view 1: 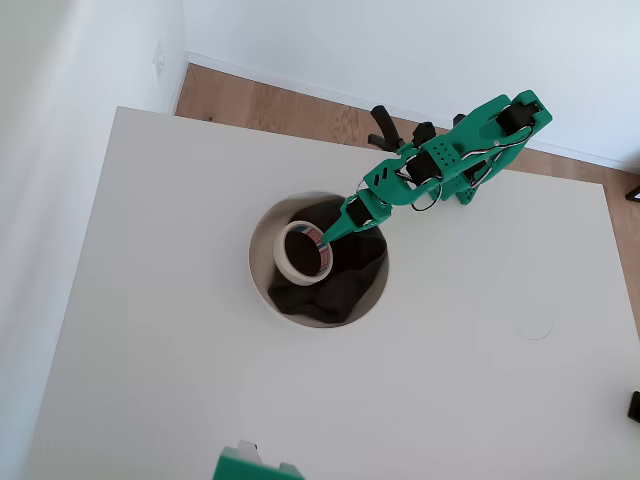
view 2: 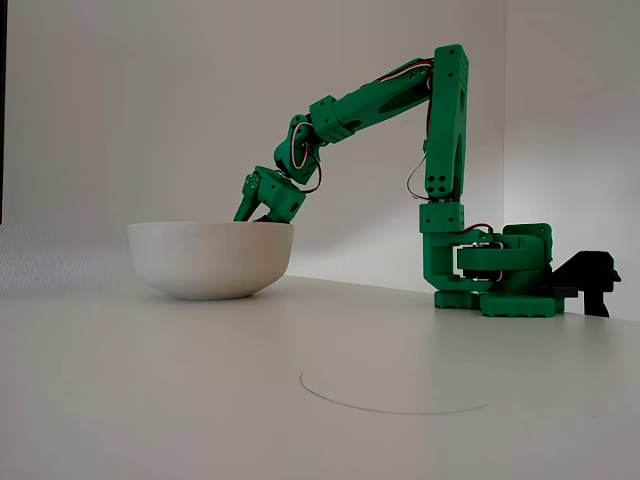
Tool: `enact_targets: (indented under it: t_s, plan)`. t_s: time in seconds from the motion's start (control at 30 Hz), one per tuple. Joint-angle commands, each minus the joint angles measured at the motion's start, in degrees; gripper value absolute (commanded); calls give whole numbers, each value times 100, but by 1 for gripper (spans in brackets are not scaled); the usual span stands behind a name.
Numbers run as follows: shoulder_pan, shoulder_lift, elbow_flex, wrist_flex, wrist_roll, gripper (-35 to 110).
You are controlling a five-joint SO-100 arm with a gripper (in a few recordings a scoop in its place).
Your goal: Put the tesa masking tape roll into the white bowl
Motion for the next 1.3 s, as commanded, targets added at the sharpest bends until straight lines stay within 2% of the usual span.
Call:
enact_targets:
  t_s: [0.0,0.13,0.23,0.63,0.8,1.0,1.13,1.27]
  plan:
    - [44,360,-580,-9,18,14]
    - [35,422,-589,-9,141,6]
    - [44,439,-721,44,211,-8]
    - [-325,1028,-1978,1204,800,-8]
    - [-1450,2109,-1969,2329,773,-8]
    - [-3401,3349,-1758,3981,791,-8]
    - [-4579,4342,-835,4280,694,-8]
    - [-5300,5370,396,4245,580,-8]
